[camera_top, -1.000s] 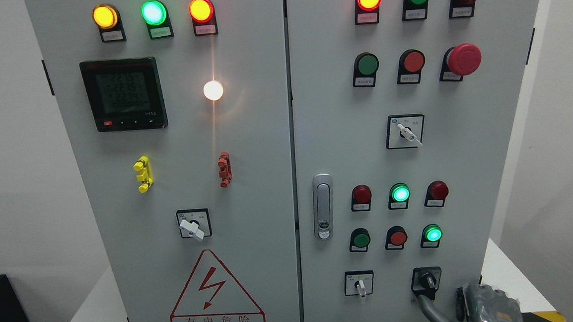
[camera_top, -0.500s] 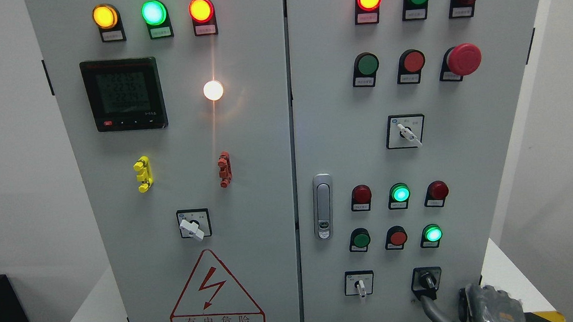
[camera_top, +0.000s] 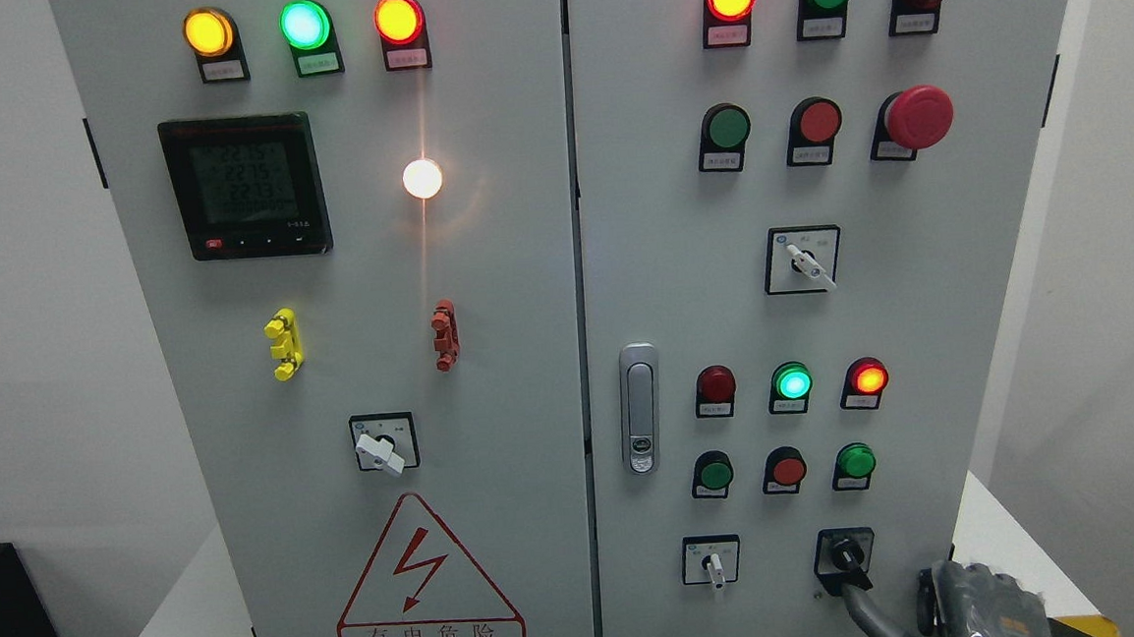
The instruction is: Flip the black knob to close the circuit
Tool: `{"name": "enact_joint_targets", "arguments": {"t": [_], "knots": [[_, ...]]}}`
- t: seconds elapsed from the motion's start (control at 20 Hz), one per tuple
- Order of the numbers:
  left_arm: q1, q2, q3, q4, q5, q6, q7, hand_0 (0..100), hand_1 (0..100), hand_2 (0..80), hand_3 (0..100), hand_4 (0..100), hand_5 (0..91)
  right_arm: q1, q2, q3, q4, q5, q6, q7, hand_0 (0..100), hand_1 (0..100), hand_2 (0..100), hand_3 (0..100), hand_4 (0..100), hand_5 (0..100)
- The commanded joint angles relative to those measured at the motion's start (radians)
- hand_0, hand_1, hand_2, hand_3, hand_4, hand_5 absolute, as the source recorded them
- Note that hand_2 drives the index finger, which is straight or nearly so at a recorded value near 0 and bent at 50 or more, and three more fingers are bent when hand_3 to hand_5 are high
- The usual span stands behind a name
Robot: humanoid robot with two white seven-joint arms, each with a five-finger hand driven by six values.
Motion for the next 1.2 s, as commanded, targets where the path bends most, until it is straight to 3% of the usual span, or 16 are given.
{"name": "enact_joint_targets", "arguments": {"t": [0.0,1.15], "knots": [[0.0,0.0,0.001,0.001,0.0,-0.001,-0.001,12,56,0.0,0,0,0.0,-0.001,-0.002,-0.017,-0.004,-0.004,0.001,-0.002,0,0,89,100,100,100],[0.0,0.0,0.001,-0.001,0.0,-0.001,-0.001,12,56,0.0,0,0,0.0,-0.001,-0.002,-0.011,-0.027,-0.033,0.001,-0.009,0,0,88,100,100,100]]}}
